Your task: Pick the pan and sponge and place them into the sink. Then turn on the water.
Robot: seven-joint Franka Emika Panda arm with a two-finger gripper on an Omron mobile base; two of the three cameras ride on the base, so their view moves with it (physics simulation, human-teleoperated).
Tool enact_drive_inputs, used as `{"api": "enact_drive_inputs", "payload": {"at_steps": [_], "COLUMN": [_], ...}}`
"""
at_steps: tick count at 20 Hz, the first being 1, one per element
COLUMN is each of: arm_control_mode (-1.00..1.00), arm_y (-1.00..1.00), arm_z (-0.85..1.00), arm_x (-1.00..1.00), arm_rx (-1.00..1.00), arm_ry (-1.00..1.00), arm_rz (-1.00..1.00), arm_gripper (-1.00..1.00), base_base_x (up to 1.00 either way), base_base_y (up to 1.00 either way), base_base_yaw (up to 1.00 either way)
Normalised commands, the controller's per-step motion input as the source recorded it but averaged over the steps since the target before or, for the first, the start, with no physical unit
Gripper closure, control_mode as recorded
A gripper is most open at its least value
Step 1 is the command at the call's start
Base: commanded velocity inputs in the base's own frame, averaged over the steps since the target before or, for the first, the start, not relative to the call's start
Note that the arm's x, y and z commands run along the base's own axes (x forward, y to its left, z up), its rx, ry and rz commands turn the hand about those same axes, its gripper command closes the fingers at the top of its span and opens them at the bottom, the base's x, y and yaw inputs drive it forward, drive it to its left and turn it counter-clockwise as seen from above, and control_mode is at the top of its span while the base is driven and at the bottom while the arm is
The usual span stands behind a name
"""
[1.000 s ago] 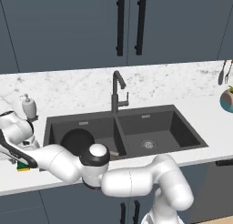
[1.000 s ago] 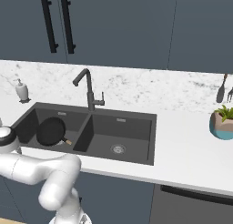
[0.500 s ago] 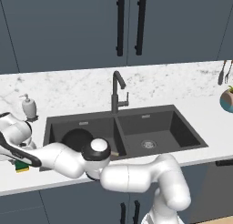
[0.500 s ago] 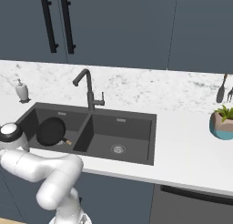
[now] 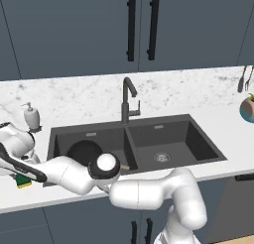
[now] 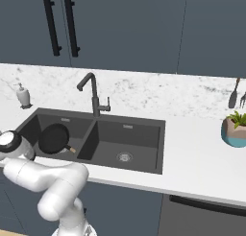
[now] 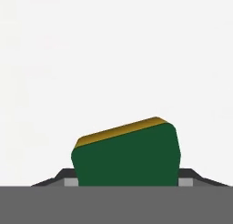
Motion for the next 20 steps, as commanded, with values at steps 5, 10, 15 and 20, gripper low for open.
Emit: {"api": "enact_drive_inputs", "payload": {"at_steps": [5,10,15,20], "arm_control_mode": [-1.0,-1.0,-1.0,-1.0], "arm_y": [-0.26,-0.82,-1.0,-0.97], "arm_z": [0.08,0.14,0.1,0.04], "arm_x": [-0.01,0.03,0.0,0.0], "arm_rx": [0.0,0.0,0.0,0.02], "arm_ry": [0.0,0.0,0.0,0.0], "arm_rz": [0.0,0.0,0.0,0.03], "arm_gripper": [1.0,1.0,1.0,1.0], "base_base_x": [0.0,0.0,0.0,0.0], "base_base_y": [0.0,0.0,0.0,0.0], "base_base_yaw": [0.0,0.0,0.0,0.0]}}
